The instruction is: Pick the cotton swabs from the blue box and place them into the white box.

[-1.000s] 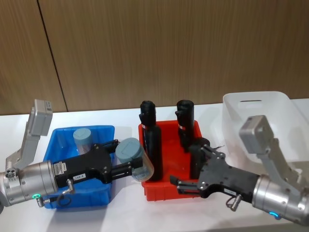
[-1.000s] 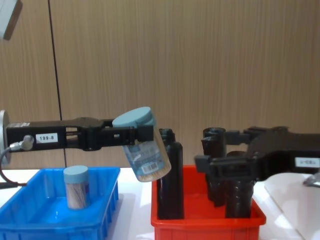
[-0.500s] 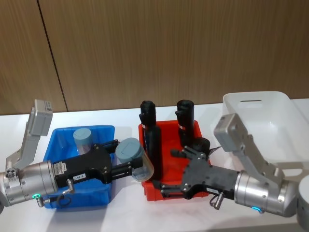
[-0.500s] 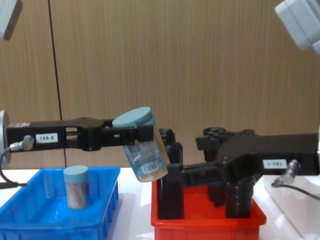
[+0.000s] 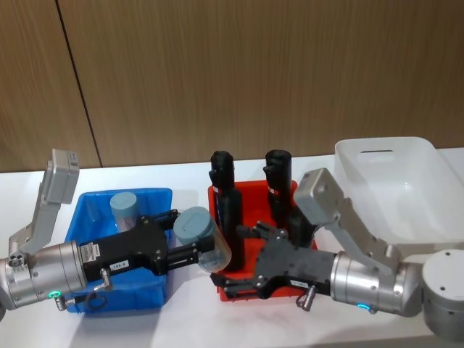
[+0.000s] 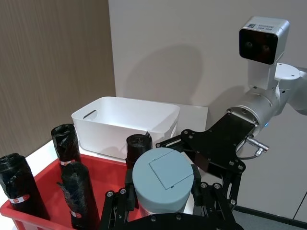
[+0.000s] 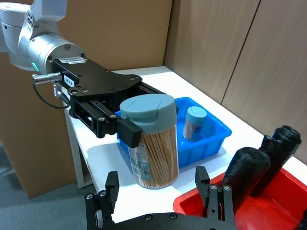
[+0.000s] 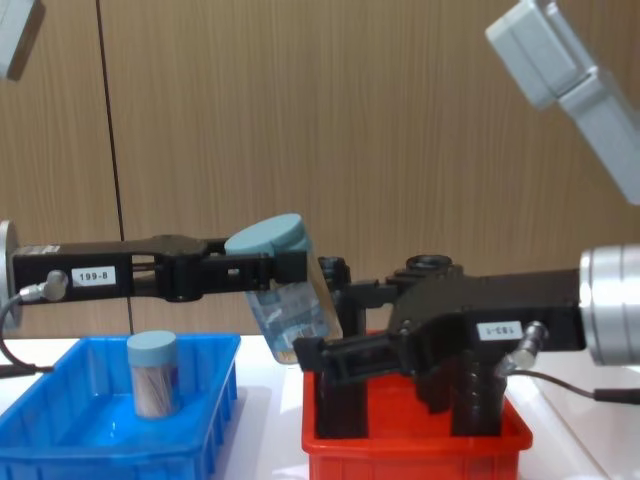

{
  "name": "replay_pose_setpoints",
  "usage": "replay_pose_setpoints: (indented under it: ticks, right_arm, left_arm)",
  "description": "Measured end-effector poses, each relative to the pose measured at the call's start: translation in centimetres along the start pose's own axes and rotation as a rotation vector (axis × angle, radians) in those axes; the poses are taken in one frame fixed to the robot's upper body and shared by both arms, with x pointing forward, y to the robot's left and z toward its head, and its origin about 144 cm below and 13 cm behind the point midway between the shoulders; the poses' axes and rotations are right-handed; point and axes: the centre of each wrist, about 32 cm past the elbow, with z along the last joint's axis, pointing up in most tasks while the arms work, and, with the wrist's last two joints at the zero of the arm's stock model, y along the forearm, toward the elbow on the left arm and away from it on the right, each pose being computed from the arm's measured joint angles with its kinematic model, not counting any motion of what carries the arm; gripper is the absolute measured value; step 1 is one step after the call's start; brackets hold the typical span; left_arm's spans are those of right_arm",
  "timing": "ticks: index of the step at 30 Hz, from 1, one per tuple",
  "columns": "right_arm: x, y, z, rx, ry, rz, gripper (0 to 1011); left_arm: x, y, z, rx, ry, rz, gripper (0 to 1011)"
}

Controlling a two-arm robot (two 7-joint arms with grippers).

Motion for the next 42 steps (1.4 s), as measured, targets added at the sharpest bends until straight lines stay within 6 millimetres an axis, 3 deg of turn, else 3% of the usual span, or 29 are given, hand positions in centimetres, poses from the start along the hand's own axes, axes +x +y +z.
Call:
replay_pose_setpoints:
  ticks: [26,34,36,37,42]
  right_arm:
    - [0.7,3.6,0.9,-0.011,-0.018,0.048,981]
    - [0.9,4.0,1.1,-0.013,-0.023,0.052,745]
    - [0.9,4.1,1.1,-0.013,-0.023,0.053,730]
    - [0.9,4.1,1.1,-0.013,-0.024,0.053,662]
    - [0.9,4.2,1.2,-0.014,-0.026,0.056,621]
  left_arm:
    - [0.0,0.0,0.0,0.0,0.0,0.0,664]
    - [0.0,0.0,0.0,0.0,0.0,0.0,664]
    - [0.0,0.0,0.0,0.0,0.0,0.0,664]
    - [0.0,0.0,0.0,0.0,0.0,0.0,664]
    - [0.0,0.0,0.0,0.0,0.0,0.0,664]
